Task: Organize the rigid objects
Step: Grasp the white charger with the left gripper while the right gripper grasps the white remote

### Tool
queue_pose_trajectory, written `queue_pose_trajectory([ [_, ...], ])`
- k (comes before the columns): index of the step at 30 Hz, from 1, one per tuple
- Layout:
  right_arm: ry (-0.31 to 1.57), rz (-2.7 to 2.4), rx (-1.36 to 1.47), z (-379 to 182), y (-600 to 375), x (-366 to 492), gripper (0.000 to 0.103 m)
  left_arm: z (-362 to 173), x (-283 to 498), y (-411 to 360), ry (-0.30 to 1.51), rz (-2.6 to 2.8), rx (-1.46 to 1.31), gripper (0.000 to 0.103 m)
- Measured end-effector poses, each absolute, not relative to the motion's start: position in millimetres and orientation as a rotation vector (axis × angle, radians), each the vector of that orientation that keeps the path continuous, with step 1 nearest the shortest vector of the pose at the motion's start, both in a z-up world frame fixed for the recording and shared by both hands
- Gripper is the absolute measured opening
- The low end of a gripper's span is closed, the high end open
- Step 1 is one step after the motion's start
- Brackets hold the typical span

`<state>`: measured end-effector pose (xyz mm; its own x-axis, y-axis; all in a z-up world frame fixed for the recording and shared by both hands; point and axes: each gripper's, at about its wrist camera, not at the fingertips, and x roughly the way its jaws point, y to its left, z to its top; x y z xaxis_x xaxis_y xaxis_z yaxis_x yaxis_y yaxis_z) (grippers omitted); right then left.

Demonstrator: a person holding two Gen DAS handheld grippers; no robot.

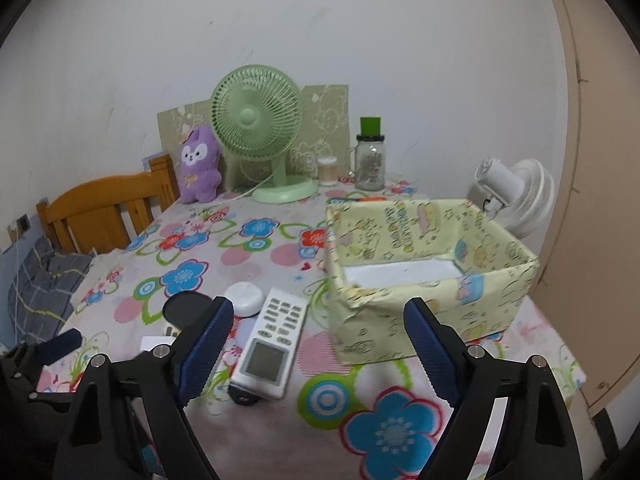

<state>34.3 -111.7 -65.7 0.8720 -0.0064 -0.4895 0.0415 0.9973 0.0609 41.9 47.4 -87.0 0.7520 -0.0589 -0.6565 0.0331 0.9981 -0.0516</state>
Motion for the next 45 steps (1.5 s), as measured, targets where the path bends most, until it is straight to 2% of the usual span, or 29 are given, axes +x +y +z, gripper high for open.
queue_pose_trajectory([
  [8, 0.553, -0.014, 0.064, -80, -92, 44, 0.084, -105, 50, 53, 0.755, -0.036, -0.025, 0.103],
  [17, 0.62, -0.01, 0.059, -100, -77, 61, 0.082, -122, 62, 58, 0.804, -0.014, -0.002, 0.095],
  [21, 0.643, -0.012, 0.051, -107, -72, 69, 0.081, -128, 68, 64, 0.83, -0.04, -0.051, 0.095],
  [24, 0.666, -0.02, 0.053, -113, -70, 77, 0.075, -132, 71, 60, 0.836, -0.04, -0.04, 0.093],
  [30, 0.71, -0.036, 0.07, -124, -71, 90, 0.074, -139, 79, 59, 0.859, -0.045, -0.056, 0.086],
  [36, 0.746, -0.064, 0.075, -134, -72, 105, 0.067, -143, 89, 63, 0.858, 0.016, -0.039, 0.064],
  [43, 0.792, -0.074, 0.109, -145, -74, 122, 0.064, -146, 97, 65, 0.846, 0.021, -0.033, 0.063],
  [45, 0.799, -0.071, 0.109, -148, -73, 125, 0.057, -146, 98, 65, 0.843, 0.023, -0.037, 0.059],
])
